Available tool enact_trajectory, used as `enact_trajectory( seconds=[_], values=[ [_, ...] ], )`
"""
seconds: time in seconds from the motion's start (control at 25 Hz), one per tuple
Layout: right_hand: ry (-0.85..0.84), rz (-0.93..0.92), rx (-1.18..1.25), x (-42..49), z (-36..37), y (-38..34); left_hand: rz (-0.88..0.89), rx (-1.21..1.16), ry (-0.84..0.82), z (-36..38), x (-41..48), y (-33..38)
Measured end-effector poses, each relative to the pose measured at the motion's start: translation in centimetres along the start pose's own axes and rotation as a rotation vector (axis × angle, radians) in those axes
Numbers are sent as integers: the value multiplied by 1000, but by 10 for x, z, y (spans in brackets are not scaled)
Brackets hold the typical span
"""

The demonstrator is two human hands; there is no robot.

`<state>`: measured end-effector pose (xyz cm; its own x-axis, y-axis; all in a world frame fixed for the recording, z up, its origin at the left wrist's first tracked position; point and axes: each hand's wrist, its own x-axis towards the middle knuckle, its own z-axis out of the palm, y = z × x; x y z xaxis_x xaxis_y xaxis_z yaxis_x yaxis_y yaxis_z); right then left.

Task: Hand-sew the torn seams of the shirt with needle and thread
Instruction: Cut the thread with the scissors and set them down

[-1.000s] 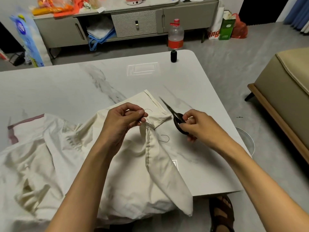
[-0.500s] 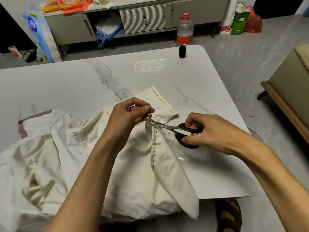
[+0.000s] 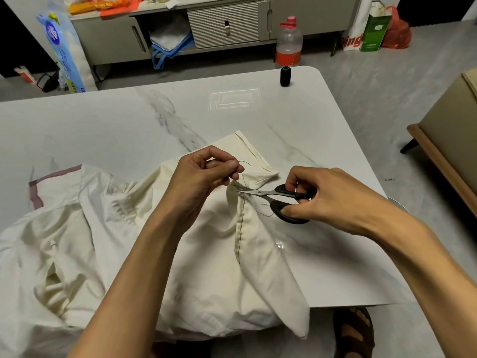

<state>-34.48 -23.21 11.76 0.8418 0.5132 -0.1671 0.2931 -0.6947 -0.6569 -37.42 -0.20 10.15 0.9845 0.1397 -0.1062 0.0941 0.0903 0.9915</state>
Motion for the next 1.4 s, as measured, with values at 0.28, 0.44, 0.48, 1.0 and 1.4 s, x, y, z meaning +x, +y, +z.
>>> enact_trajectory(
  seconds=[0.28,0.44,0.48,1.0,1.4],
  values=[
    [27,-35,20,0,-3,-2,-7,5,-6,1,-1,0],
    [31,-30,30,-2,-3,-3,-10,7,-7,2,-1,1],
    [30,-29,29,-2,-3,-3,-12,8,-9,2,-1,0],
    [35,-43,43,-4,-5,-8,-11,-2,-27,2,-1,0],
    [45,-42,19,-5,-6,-5,-2,-52,17,3,-1,2]
  ],
)
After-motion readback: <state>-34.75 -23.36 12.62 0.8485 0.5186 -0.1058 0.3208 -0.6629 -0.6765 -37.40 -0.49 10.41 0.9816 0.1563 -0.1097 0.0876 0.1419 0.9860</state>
